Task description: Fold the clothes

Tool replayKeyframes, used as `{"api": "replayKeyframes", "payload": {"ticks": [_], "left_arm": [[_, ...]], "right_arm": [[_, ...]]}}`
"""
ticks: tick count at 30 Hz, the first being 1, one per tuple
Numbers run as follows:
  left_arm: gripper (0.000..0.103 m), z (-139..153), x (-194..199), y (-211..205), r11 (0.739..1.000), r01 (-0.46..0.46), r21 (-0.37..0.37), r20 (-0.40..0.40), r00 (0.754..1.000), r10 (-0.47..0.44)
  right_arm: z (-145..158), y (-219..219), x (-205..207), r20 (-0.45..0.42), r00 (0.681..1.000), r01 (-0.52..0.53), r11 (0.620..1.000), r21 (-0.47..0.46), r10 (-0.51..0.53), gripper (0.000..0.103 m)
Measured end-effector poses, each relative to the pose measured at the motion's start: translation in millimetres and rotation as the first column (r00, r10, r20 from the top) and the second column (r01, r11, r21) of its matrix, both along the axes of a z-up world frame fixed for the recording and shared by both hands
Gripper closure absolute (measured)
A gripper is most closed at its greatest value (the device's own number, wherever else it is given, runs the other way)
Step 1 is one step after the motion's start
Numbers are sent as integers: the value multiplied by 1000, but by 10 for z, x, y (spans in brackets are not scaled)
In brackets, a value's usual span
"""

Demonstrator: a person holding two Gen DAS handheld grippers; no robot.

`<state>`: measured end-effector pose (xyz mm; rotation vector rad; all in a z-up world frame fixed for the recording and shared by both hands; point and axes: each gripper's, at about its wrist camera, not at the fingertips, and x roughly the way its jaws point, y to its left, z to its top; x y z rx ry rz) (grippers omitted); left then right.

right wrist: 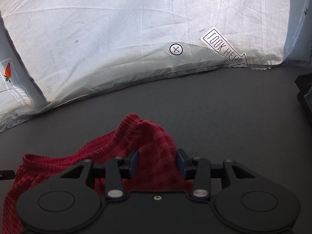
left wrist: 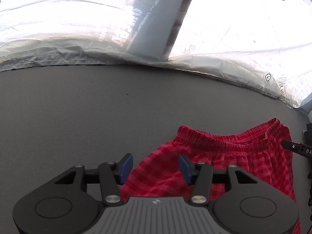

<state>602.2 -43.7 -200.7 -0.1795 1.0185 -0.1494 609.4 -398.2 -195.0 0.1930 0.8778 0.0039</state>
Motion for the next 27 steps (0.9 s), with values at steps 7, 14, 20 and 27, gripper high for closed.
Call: {"api": "replayKeyframes", "payload": {"ticks": [7,14,20,27], "left_arm": [[103,-181,138,-107,999,-29,-20,9,1000,29],[100,-229,302,334,964,-222,-149,-38,975,219],[69,122,38,401,962,-237,-134,6,971,240],[56,427,-771,437,964,-266,14,-22,964,266]], "right_arm": [[-77,-6,136,-56,998,30,999,42,-27,97],[-52,-6,318,-63,997,49,997,51,-46,98],[147,41,163,-68,997,36,998,57,-33,73],[433,-182,-569,-72,997,31,995,96,-24,62]]}}
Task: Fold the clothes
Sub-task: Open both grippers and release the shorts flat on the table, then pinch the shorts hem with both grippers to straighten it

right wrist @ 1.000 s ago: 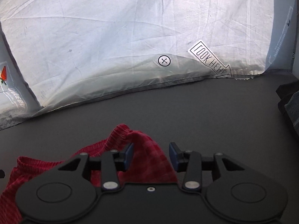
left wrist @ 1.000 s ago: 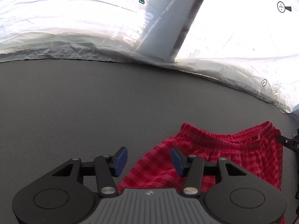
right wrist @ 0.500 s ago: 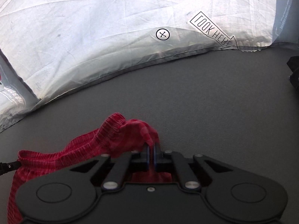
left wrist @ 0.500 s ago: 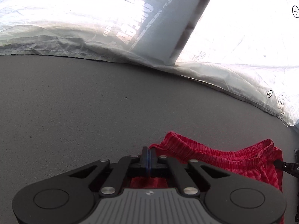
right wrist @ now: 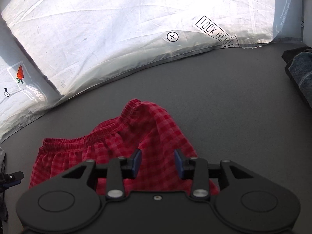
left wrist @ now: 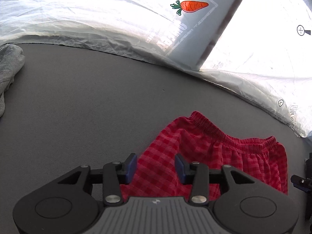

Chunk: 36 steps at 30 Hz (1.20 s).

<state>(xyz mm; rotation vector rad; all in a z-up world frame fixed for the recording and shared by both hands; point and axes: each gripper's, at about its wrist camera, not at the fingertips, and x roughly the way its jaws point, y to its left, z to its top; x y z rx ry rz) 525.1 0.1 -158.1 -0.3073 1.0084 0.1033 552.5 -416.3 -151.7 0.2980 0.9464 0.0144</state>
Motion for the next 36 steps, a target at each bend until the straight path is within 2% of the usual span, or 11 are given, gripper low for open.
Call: {"api": "replayKeyframes", "payload": {"ticks": [6,11,14,17,20,25,27,29,33,36], "left_arm": [[50,-76,-946,78,997,-66,45,-72,995,70],[43,-174,-1577,91,989,-139,40,-91,986,142],[43,-272,-1805,89,984,-174,32,-102,979,177],[42,-384,-1973,67,976,-218,11,-106,970,218],[35,-409,-1988,-3,971,-238,15,-83,968,239],[33,-407,-1872,-88,971,-237,15,-74,969,238],[33,-407,-1831,-111,972,-234,36,-76,969,236],[33,-415,-1808,-117,971,-230,59,-84,968,235],[33,-437,-1786,-103,972,-217,85,-95,970,225],[32,-458,-1761,-135,973,-196,120,-100,973,209]], "right_arm": [[-85,-213,-915,-54,998,-32,996,-86,27,56],[-277,-497,-1568,-85,996,27,991,-129,-39,48],[-403,-652,-1847,-96,994,48,990,-134,-61,48],[-490,-685,-1959,-103,994,17,985,-170,-35,47],[-568,-686,-1952,-103,995,-19,977,-210,-3,45],[-652,-676,-1783,-108,994,-49,982,-180,30,45],[-644,-630,-1709,-106,993,-70,976,-206,48,57],[-610,-605,-1650,-105,991,-102,970,-220,80,102],[-402,-665,-1671,-8,999,-33,966,-255,32,103],[-310,-767,-1649,14,1000,30,968,-250,-27,103]]}}
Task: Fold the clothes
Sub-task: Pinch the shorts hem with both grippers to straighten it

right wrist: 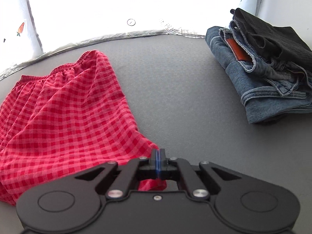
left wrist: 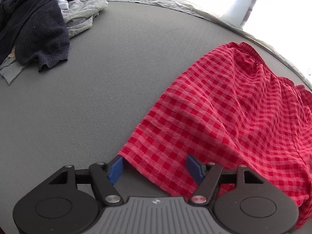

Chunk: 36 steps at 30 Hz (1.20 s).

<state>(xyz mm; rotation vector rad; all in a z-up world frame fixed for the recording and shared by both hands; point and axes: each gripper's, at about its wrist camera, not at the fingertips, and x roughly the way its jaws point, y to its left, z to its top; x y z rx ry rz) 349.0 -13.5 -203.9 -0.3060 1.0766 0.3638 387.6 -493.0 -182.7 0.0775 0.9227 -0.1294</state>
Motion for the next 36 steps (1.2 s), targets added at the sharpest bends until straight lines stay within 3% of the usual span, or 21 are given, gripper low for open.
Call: {"api": "replayKeyframes", "payload": {"ticks": [4,6,7,8,9,10,11,12,13,14,15,17,20,24,27,29,31,33,35,36], "left_arm": [[23,-41,46,-102,997,54,55,-19,998,-53],[22,-54,47,-120,996,63,68,-14,998,-62],[22,-57,46,-108,996,59,62,-9,998,-58],[22,-57,47,-93,997,53,55,-4,999,-53],[22,-55,47,-82,998,46,50,3,999,-46],[26,-46,49,-79,998,40,52,14,999,-41],[31,-33,50,-81,998,36,59,27,999,-38],[46,-19,53,-86,997,35,71,36,999,-38],[71,-3,61,-88,996,41,75,44,998,-44],[84,13,71,-81,996,50,68,55,997,-53],[102,35,77,-71,997,49,56,63,997,-53],[101,143,61,-40,999,33,27,85,996,-35],[102,545,-65,8,1000,23,0,148,989,-23],[102,1196,-296,111,997,10,-71,268,963,10],[102,1469,-350,179,996,-25,-87,323,945,52],[100,1366,-247,200,999,-31,-44,281,959,42],[97,1045,-94,226,999,-52,-12,165,985,53],[93,759,-38,251,997,-76,-18,79,994,77],[80,579,-39,258,996,-89,-22,30,995,90],[74,522,-62,252,995,-95,-23,17,995,95]], "right_arm": [[-94,-110,44,-52,996,72,996,45,-70,102],[-148,-118,22,-84,992,104,992,71,-98,97],[-170,-112,2,-94,989,117,990,82,-110,88],[-189,-103,-17,-100,988,128,988,91,-119,72],[-201,-87,-37,-101,987,134,986,104,-123,67],[-212,-71,-55,-98,988,134,983,124,-122,69],[-218,-55,-69,-93,988,135,982,132,-123,70],[-216,-31,-76,-88,988,137,983,124,-126,73],[-209,-9,-78,-86,988,137,984,117,-127,87],[-195,1,-76,-78,988,144,982,126,-135,101],[-177,-13,-75,-67,987,156,976,152,-148,101],[-105,-35,-84,-59,985,170,968,184,-162,101],[148,-86,-150,-34,986,169,962,216,-165,101],[573,-354,-356,31,970,204,874,441,-242,101],[624,-540,-352,23,954,240,806,541,-300,101],[485,-521,-224,-30,951,289,847,447,-309,101],[316,-466,-108,-86,946,323,886,332,-312,99],[138,-400,-62,-128,940,340,905,258,-316,93],[55,-326,-93,-138,941,334,919,208,-310,70],[43,-284,-124,-132,943,326,926,189,-305,64]]}}
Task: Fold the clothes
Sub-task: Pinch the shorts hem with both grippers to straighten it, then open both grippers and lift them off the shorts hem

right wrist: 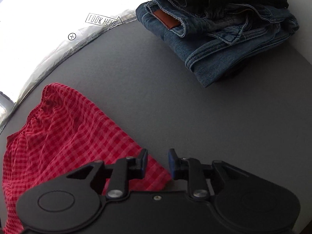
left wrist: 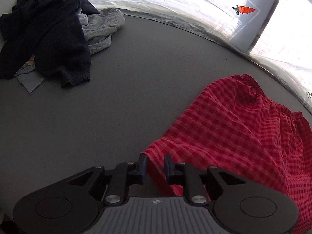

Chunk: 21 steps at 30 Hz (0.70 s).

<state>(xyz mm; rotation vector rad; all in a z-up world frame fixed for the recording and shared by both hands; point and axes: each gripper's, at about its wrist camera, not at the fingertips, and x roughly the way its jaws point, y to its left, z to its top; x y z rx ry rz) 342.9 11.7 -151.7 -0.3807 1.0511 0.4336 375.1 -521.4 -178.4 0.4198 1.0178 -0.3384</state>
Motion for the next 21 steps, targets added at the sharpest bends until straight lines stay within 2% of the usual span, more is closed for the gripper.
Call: {"api": "replayKeyframes", "payload": {"ticks": [1,3,6,11,13,15,17,19,21], "left_arm": [[70,-43,-37,-13,1000,-6,0,-8,1000,6],[64,-100,-81,-53,1000,-1,8,-24,1000,2],[62,-163,-99,-94,999,10,38,-54,999,-8],[61,-207,-139,-38,1000,-6,-31,-46,999,4],[55,-199,-167,-41,999,2,-52,-43,999,-4],[51,-191,-207,-55,998,21,-66,-40,999,-24],[51,-198,-245,-56,995,50,-84,-34,998,-53],[50,-212,-278,-19,992,69,-102,-33,997,-73],[50,-231,-302,57,988,80,-129,-33,996,-85]], "right_arm": [[-13,38,-31,1,1000,-13,1000,-18,13,60],[-35,121,-84,5,998,-57,997,-54,57,60],[-43,295,-95,19,990,-140,986,-91,142,60],[-16,705,-46,69,964,-252,964,-79,258,58],[-9,866,-26,89,957,-275,961,-39,277,57],[-20,970,-23,110,958,-271,961,60,263,57],[-53,1051,-31,123,968,-242,946,216,219,57],[-121,1114,-60,121,980,-191,900,393,155,57],[-205,1226,-157,101,991,-127,816,564,84,57]]}}
